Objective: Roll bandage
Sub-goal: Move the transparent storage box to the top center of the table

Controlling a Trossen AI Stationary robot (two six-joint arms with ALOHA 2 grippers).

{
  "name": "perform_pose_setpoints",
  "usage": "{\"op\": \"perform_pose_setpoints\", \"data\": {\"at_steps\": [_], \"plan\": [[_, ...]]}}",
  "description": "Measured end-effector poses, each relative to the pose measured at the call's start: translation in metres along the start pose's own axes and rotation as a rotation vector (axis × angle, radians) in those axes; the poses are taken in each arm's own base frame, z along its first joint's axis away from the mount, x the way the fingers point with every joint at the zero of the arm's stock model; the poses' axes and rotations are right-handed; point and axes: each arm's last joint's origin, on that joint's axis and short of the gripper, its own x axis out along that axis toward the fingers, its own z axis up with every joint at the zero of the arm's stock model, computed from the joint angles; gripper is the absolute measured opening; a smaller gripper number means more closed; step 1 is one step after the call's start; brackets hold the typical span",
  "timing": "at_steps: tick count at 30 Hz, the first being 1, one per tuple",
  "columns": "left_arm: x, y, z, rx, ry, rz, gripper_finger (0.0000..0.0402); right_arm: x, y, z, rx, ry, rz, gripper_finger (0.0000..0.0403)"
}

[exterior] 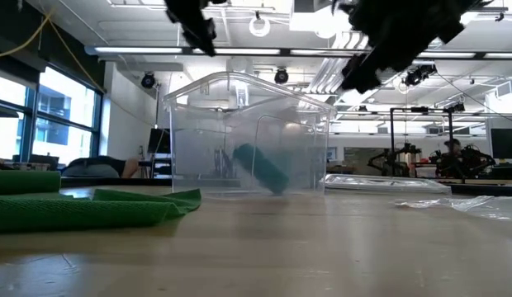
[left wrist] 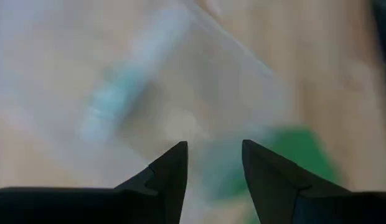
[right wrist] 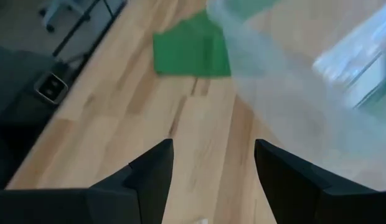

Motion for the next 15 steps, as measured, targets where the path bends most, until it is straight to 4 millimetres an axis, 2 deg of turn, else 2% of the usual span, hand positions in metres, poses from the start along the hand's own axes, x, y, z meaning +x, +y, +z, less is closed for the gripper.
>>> {"op": "perform_pose_setpoints", "data": {"at_steps": [3, 7, 11, 15], "plan": [[0.012, -0.014, -0.016, -0.069, 0.098, -0.146, 0.0135, 0.030, -0.009, -0.002, -0.022, 0.003, 0.013, 0.0215], [0.021, -0.020, -0.036, -0.193, 0.178, -0.151, 0.0122, 0.059, -0.016, -0.001, -0.061, -0.061, 0.021, 0.0215], [0.032, -0.018, -0.053, -0.186, 0.185, -0.033, 0.0111, 0.074, -0.024, 0.002, -0.073, -0.136, -0.021, 0.0215], [0.041, -0.001, -0.061, -0.114, 0.157, 0.199, 0.0103, 0.077, -0.029, 0.003, -0.031, -0.150, -0.166, 0.0215]]}}
